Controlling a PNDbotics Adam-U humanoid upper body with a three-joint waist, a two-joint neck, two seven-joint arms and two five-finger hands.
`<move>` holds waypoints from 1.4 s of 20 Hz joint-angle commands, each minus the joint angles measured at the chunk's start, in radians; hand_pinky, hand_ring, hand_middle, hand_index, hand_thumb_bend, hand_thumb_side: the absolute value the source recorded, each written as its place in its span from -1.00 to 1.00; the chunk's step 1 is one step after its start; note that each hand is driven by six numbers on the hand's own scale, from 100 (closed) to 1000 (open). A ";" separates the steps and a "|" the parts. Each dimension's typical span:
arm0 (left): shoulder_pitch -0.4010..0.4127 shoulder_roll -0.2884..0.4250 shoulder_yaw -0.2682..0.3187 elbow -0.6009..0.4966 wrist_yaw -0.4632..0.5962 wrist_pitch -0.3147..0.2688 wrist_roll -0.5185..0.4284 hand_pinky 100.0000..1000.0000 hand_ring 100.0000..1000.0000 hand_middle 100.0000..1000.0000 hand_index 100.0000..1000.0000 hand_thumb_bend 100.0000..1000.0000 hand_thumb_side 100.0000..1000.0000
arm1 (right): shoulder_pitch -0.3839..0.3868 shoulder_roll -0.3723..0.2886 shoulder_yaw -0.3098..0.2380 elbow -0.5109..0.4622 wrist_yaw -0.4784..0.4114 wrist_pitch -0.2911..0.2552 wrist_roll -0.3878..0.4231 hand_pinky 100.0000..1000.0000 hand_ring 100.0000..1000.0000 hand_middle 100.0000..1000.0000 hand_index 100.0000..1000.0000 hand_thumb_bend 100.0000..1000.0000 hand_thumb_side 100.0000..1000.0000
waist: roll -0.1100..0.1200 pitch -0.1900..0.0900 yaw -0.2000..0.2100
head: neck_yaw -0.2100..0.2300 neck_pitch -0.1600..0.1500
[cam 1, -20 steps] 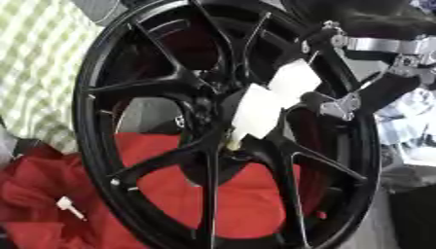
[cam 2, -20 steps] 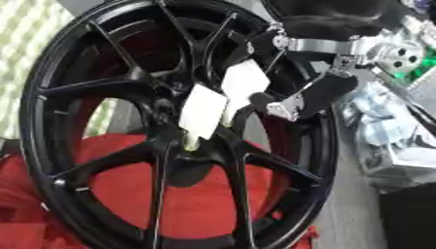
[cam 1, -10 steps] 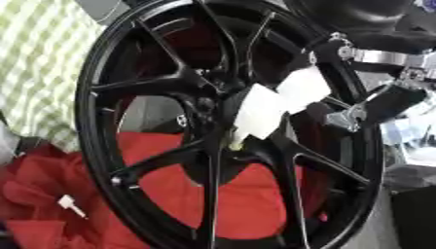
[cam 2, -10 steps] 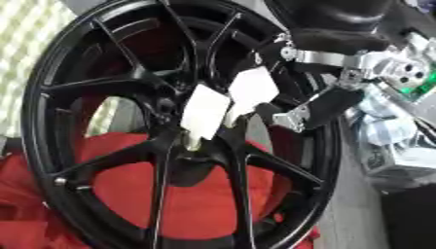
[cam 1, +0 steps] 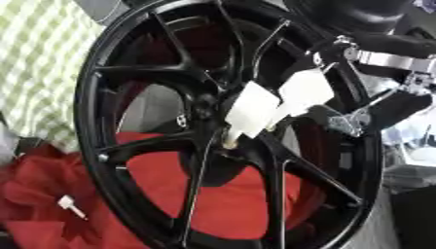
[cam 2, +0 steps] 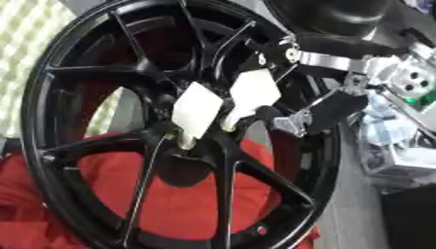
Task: Pull the pin out of the wheel hub.
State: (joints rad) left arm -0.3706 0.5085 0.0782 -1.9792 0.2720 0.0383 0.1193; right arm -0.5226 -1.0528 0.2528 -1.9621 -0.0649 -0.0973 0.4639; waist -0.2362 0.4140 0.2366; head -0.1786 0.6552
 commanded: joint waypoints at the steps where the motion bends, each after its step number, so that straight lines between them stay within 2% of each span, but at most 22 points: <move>1: -0.007 0.010 0.014 -0.021 -0.002 -0.001 0.001 0.14 0.30 0.23 0.55 -1.00 0.44 | -0.005 -0.045 -0.027 -0.006 -0.030 0.031 -0.006 0.55 -0.03 -0.63 -0.22 -1.00 -0.57 | 0.010 -0.027 -0.002 | -0.004 -0.013; 9: -0.002 0.012 0.019 -0.021 0.000 -0.002 0.002 0.14 0.30 0.23 0.55 -1.00 0.43 | -0.017 -0.075 -0.065 -0.008 -0.091 0.141 -0.001 0.53 -0.08 -0.65 -0.25 -1.00 -0.52 | 0.010 -0.047 -0.011 | -0.002 -0.013; 13: 0.008 0.017 0.025 -0.021 0.000 -0.002 0.005 0.14 0.30 0.24 0.55 -1.00 0.43 | -0.001 -0.094 -0.119 -0.008 -0.140 0.165 -0.006 0.55 -0.07 -0.64 -0.23 -1.00 -0.57 | 0.013 -0.058 -0.027 | 0.009 -0.005; 20: 0.043 0.018 0.054 -0.021 -0.010 -0.012 0.036 0.14 0.30 0.23 0.55 -1.00 0.42 | 0.148 -0.125 -0.285 0.072 -0.244 0.096 -0.104 0.59 -0.06 -0.64 -0.21 -1.00 -0.73 | 0.050 -0.058 -0.103 | 0.079 -0.004; 24: 0.063 0.015 0.077 -0.021 -0.020 -0.021 0.062 0.14 0.30 0.23 0.55 -1.00 0.42 | 0.245 -0.059 -0.382 0.162 -0.286 0.052 -0.164 0.61 -0.07 -0.65 -0.22 -1.00 -0.78 | 0.087 -0.046 -0.163 | 0.130 -0.011; 28: 0.072 0.012 0.089 -0.021 -0.027 -0.035 0.079 0.14 0.29 0.24 0.55 -1.00 0.40 | 0.348 0.041 -0.485 0.231 -0.275 -0.010 -0.228 0.61 -0.04 -0.61 -0.18 -1.00 -0.76 | 0.131 -0.038 -0.195 | 0.168 -0.012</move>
State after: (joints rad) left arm -0.2974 0.5084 0.1525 -1.9803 0.2516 0.0076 0.1896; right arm -0.1716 -1.0109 -0.1850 -1.7486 -0.3373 -0.0912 0.2582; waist -0.1045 0.3928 0.0417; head -0.0238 0.6545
